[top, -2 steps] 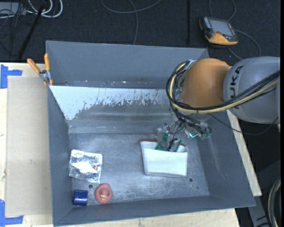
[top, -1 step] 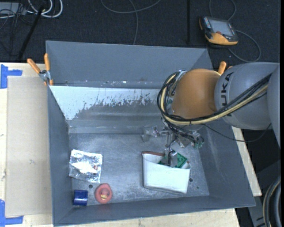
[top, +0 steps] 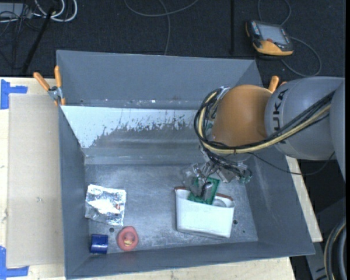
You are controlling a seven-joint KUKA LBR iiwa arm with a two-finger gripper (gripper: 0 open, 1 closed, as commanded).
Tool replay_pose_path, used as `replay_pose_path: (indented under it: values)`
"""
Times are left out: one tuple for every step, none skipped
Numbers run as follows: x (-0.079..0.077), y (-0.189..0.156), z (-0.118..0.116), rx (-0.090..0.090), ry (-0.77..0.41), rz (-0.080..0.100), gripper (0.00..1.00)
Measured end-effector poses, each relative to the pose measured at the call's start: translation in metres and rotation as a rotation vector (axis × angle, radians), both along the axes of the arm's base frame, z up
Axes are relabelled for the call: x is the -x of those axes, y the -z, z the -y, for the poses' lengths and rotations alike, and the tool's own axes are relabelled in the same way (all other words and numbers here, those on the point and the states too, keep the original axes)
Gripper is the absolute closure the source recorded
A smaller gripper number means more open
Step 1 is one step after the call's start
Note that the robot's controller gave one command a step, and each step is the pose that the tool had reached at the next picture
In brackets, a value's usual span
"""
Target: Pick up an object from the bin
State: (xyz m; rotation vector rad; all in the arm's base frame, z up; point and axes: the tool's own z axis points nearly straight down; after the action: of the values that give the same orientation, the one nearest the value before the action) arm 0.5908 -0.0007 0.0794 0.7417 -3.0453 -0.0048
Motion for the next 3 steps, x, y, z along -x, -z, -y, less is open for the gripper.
replay_pose_path:
  values:
    - [0.0,0.0,0.0,0.0,0.0,0.0,0.0]
    - [0.025,-0.043,0.096,0.004,-0.039,0.01,0.0]
    - [0.027,0.003,0.036,0.006,-0.146,0.003,0.0]
